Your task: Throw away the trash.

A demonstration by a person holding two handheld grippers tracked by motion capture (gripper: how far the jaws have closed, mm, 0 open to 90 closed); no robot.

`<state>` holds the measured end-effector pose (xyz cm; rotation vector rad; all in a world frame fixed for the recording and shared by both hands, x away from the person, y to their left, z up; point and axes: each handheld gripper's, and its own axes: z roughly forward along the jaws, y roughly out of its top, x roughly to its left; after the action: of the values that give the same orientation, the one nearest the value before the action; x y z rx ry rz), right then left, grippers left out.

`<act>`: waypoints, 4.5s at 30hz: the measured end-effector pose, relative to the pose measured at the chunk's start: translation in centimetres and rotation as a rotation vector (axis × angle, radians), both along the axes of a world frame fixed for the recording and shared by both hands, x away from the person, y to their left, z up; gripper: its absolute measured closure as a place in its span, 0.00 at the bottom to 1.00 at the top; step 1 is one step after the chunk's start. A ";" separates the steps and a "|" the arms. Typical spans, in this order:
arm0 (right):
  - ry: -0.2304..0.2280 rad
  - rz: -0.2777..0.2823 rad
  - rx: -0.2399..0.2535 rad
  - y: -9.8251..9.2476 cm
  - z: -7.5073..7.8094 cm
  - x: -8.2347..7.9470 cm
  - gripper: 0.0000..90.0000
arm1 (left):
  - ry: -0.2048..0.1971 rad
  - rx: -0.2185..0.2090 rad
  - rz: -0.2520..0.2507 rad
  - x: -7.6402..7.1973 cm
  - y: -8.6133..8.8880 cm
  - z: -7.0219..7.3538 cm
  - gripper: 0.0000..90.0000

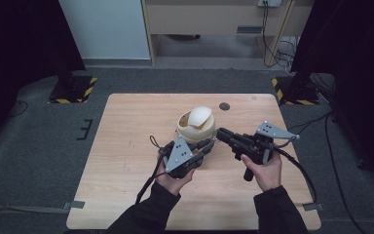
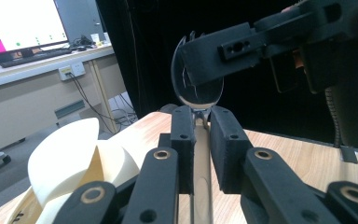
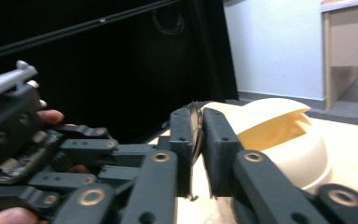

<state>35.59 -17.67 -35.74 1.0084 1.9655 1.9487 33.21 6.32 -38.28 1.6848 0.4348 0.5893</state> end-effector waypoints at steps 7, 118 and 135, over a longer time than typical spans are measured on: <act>-0.005 0.003 0.009 -0.3 0.3 -0.2 0.95 | 0.046 0.009 -0.001 -0.1 0.9 -0.3 0.78; -0.108 -0.342 -0.223 -2.0 -1.8 5.3 0.30 | 0.595 0.404 0.300 3.2 16.9 -14.9 0.04; 0.174 -0.346 -0.430 -9.5 -13.1 2.7 0.19 | 0.565 0.376 0.304 3.3 17.8 -15.3 0.01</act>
<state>38.33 -27.15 -48.81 1.3151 2.0072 1.2283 36.49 24.14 -53.61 2.1665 1.0506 0.4185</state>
